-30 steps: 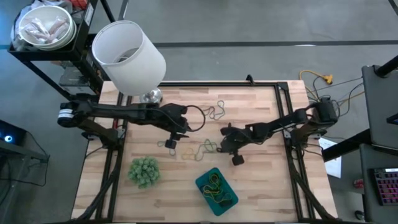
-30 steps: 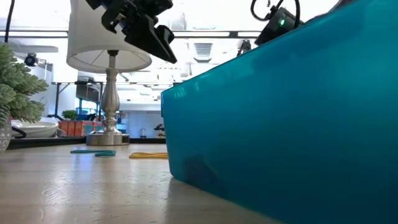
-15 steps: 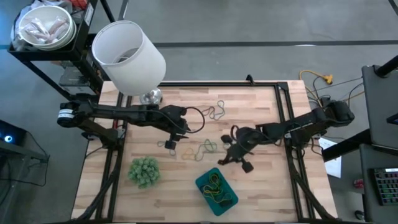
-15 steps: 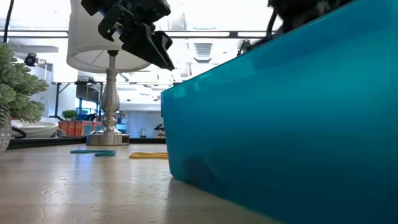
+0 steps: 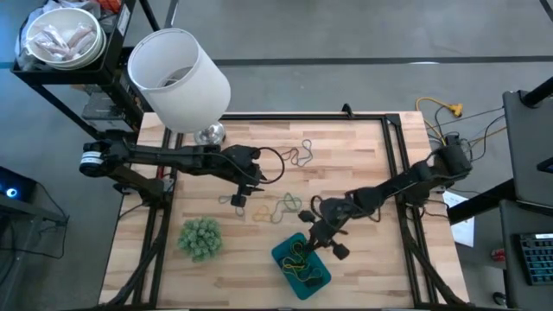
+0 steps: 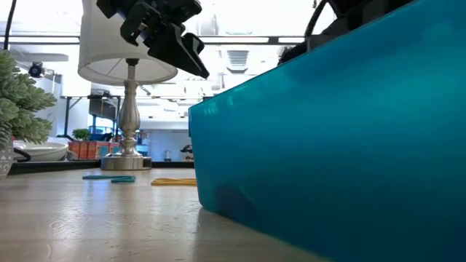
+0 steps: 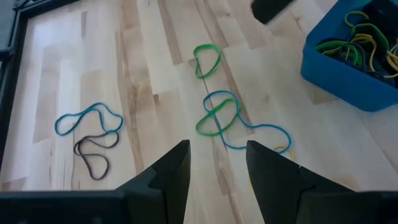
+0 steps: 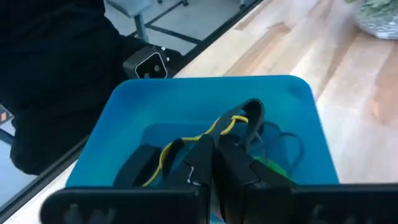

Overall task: Pick and place rubber bands into bin
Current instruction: Put the black rubber band into the blue bin, then put the blue rubber band into the blue bin

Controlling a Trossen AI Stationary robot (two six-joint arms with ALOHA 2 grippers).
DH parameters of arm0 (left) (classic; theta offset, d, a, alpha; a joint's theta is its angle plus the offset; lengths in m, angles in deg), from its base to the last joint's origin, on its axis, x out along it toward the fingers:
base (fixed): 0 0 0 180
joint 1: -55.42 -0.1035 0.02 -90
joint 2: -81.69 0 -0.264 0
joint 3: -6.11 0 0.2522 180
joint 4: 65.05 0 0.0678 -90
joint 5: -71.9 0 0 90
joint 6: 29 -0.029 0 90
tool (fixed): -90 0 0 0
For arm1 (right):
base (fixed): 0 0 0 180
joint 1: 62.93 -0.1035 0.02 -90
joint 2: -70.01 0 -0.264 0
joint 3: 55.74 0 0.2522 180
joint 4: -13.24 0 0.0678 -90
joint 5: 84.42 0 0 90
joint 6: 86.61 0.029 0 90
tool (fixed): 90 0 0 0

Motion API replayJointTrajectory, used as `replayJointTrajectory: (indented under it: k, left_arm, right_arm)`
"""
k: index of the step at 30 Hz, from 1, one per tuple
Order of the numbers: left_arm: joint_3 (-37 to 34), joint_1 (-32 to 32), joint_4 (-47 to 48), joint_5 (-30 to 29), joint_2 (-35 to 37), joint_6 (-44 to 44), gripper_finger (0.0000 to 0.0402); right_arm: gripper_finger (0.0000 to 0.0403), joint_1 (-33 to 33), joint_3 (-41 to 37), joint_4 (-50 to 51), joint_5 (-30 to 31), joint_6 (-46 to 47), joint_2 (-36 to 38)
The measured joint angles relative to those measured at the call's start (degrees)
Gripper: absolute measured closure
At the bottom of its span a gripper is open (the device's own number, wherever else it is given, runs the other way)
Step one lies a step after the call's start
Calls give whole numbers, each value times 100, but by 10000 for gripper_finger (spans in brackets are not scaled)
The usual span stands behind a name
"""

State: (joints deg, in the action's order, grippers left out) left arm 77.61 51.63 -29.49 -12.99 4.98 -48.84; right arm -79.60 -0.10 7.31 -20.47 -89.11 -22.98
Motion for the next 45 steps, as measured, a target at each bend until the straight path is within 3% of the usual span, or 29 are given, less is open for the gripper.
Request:
replayJointTrajectory:
  k: [5, 12, 24, 31, 40, 45]
  left_arm:
    - [0, 0, -47, 0, 0, 2, 261]
    - [0, 2, -37, 2, 0, 55, 261]
    - [0, 4, -80, 0, 0, 290, 261]
    - [0, 4, -8, 52, 0, 309, 261]
    - [-4, 9, 1362, 171, 2, 724, 261]
    - [-6, 9, 2160, 31, -85, 1076, 261]
  right_arm:
    - [394, -73, 326, 28, -4, 86, -543]
    - [390, -61, 512, 281, 4, 259, -673]
    - [296, -121, 541, 282, 4, 384, -632]
    - [271, -121, 538, 319, 6, 161, -485]
    - [281, -118, 525, 949, 87, -269, 262]
    - [288, -119, 523, 1494, 581, -543, 791]
